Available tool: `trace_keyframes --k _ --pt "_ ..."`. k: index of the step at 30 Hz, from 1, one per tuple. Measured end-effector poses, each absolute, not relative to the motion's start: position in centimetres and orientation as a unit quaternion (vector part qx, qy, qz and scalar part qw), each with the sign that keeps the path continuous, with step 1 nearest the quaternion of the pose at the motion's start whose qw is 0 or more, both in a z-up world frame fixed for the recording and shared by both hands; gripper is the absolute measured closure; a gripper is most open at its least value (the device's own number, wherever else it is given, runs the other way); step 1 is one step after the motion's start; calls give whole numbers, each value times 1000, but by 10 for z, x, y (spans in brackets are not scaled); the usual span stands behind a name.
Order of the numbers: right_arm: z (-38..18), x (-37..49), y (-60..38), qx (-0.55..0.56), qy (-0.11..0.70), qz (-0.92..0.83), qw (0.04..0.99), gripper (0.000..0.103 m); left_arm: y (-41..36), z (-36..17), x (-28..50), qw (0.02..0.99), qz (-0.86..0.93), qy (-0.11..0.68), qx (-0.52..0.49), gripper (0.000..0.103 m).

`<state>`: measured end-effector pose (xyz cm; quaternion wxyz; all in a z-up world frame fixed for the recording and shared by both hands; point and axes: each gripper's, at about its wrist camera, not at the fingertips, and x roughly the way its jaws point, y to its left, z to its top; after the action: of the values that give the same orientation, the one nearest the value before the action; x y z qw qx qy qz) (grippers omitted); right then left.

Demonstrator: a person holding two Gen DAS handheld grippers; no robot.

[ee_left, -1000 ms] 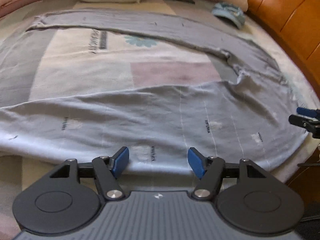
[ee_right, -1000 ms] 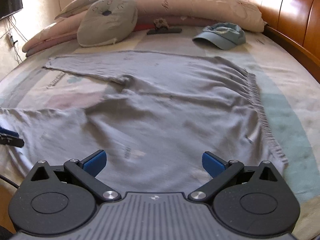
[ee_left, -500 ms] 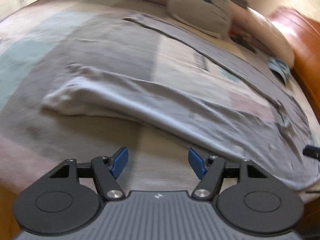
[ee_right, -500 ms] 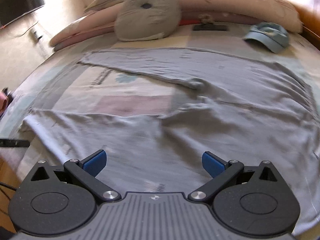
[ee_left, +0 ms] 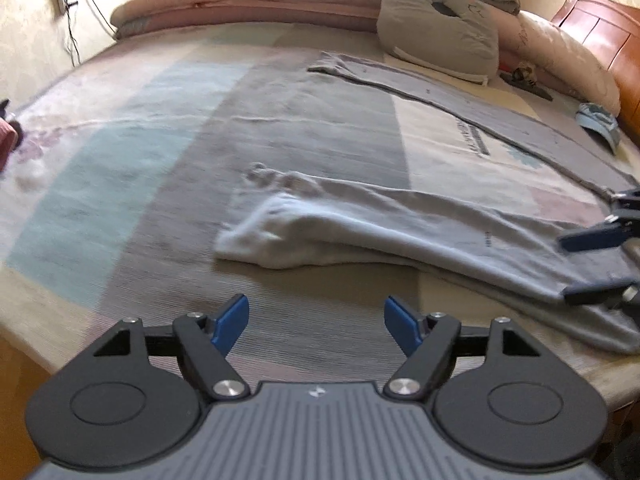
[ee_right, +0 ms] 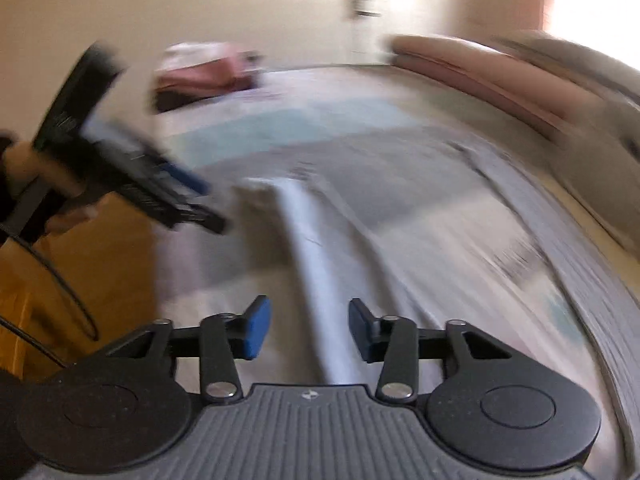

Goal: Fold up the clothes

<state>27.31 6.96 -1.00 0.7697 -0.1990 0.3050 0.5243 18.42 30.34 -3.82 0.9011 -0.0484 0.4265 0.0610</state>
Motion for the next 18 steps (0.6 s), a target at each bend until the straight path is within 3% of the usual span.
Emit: trace_keyframes --k 4,18 --pt "-28 274 130 -226 310 572 725 73 311 -38 177 904 76 419 -42 25" --pt "-56 292 194 -325 283 542 722 73 334 -43 160 909 78 397 -97 24"
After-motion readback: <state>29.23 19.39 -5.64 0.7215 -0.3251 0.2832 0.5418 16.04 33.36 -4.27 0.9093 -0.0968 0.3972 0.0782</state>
